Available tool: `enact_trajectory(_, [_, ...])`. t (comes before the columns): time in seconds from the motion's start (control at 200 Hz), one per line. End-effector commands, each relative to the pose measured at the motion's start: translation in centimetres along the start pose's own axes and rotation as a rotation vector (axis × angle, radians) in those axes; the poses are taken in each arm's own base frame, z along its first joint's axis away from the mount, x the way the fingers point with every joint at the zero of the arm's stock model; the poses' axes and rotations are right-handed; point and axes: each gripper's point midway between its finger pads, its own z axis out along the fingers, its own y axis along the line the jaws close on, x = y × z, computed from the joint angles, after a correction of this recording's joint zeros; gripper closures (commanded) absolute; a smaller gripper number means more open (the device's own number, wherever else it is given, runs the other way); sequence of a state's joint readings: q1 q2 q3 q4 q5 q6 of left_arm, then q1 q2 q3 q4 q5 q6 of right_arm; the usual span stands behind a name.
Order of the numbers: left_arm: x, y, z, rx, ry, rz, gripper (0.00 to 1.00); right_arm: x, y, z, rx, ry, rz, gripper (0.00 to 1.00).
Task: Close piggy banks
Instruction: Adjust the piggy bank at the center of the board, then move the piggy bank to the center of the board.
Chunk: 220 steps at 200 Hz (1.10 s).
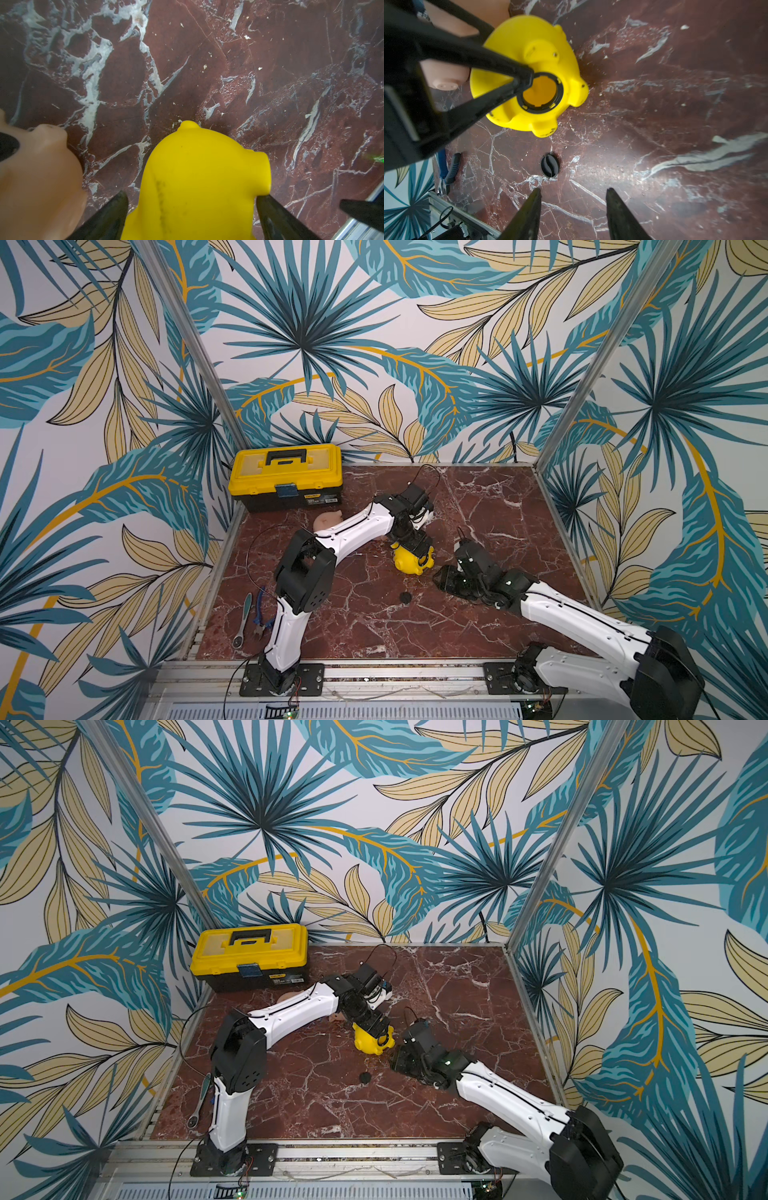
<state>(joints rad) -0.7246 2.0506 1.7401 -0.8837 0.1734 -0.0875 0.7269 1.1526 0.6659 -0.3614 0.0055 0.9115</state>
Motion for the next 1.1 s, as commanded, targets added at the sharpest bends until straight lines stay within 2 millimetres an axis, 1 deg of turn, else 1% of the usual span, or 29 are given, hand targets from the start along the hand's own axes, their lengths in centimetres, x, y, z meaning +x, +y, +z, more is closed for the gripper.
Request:
enact_trajectory(0.0, [-1.3, -0.6, -1.6, 0.039, -0.044, -0.044, 0.03, -0.4, 1.9, 0.8, 0.000, -0.053, -0.002, 0.48])
enact_trajectory(0.015, [-1.3, -0.6, -1.7, 0.041, -0.045, -0.046, 0.03, -0.5, 2.0, 1.0, 0.005, -0.055, -0.003, 0.48])
enact_trajectory(0.03, [-1.4, -0.6, -1.9, 0.043, -0.049, -0.049, 0.03, 0.2, 2.6, 1.1, 0.002, -0.042, -0.030, 0.48])
enact_trajectory(0.045, [-1.4, -0.6, -1.9, 0.047, -0.049, -0.049, 0.03, 0.5, 2.8, 1.3, 0.003, -0.038, -0.039, 0.48])
enact_trajectory(0.14, [-1.4, -0.5, -2.5, 0.052, -0.058, -0.066, 0.03, 1.4, 3.9, 2.1, 0.009, -0.024, -0.079, 0.49])
enact_trajectory(0.32, [-1.3, -0.3, -3.1, 0.070, -0.063, -0.099, 0.03, 2.5, 5.4, 3.4, 0.018, -0.015, -0.134, 0.52])
enact_trajectory(0.406, [-1.2, 0.4, -3.4, 0.061, -0.067, -0.128, 0.03, 2.9, 6.0, 4.0, 0.029, -0.003, -0.161, 0.54])
enact_trajectory(0.461, [-1.2, 0.8, -4.0, 0.055, -0.078, -0.147, 0.03, 3.0, 6.3, 4.3, 0.038, -0.004, -0.175, 0.56])
enact_trajectory(0.636, [-1.6, 1.4, -6.6, 0.050, -0.139, -0.176, 0.02, 3.4, 6.4, 5.0, 0.070, 0.006, -0.204, 0.63])
enact_trajectory(0.831, [-1.4, 2.5, -9.0, 0.026, -0.186, -0.211, 0.03, 4.1, 6.4, 5.8, 0.093, 0.031, -0.219, 0.70])
enact_trajectory(0.961, [-1.1, 3.1, -10.3, 0.014, -0.209, -0.224, 0.03, 4.6, 6.3, 6.5, 0.109, 0.052, -0.220, 0.72])
enact_trajectory(1.097, [-0.7, 3.3, -11.1, 0.008, -0.221, -0.228, 0.03, 4.9, 5.8, 6.9, 0.148, 0.064, -0.229, 0.73])
